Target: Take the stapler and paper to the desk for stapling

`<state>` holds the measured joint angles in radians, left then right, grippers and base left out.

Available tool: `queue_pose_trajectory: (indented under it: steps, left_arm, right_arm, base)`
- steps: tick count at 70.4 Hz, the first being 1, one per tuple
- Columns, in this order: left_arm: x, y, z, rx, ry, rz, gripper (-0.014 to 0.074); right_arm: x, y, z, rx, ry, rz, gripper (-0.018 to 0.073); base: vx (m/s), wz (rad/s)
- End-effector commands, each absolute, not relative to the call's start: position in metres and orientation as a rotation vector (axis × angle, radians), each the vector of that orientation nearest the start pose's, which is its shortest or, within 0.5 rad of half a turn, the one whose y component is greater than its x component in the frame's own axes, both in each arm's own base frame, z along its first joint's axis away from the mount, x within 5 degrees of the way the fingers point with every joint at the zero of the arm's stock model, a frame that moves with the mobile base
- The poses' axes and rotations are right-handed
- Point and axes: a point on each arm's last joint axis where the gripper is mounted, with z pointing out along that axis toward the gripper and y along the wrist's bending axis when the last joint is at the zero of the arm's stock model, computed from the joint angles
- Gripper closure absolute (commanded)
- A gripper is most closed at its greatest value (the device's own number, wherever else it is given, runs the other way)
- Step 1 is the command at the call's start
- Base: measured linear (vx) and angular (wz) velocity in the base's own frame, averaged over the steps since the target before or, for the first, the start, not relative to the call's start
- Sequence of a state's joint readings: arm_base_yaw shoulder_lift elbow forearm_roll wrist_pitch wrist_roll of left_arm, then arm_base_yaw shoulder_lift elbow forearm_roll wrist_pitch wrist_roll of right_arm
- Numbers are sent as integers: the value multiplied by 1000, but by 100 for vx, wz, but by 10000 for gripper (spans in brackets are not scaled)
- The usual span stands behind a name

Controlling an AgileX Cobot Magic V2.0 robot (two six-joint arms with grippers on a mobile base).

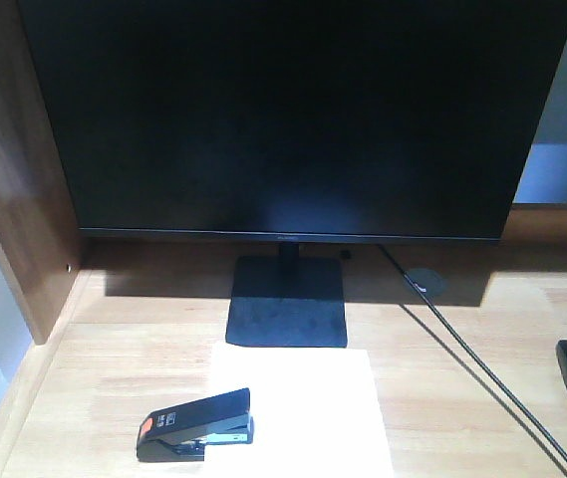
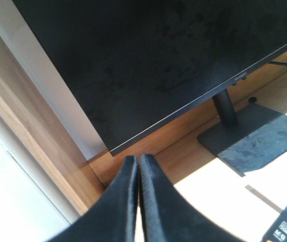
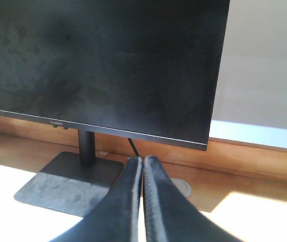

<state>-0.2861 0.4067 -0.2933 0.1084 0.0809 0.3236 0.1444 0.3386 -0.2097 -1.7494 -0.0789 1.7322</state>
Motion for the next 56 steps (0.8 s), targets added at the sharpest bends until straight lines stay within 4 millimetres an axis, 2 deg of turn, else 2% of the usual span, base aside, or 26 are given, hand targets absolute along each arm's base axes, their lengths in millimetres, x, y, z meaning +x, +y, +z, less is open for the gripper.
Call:
queue_pose_trajectory:
  steps: [1, 32, 46, 56]
  left_arm:
    - [94, -28, 291, 550, 1491, 100, 603]
    - [93, -28, 288, 543, 1496, 92, 603]
    - [93, -28, 290, 295, 1550, -161, 603]
    - [93, -28, 290, 245, 1560, -212, 603]
  right_arm:
    - [87, 18, 268, -207, 1593, 117, 565]
    - [87, 18, 268, -207, 1593, 117, 565]
    - [87, 18, 268, -206, 1593, 118, 565]
    - [87, 18, 268, -206, 1593, 118, 565]
  base:
    - [0, 0]
    - [0, 0]
    - [0, 0]
    - [0, 0]
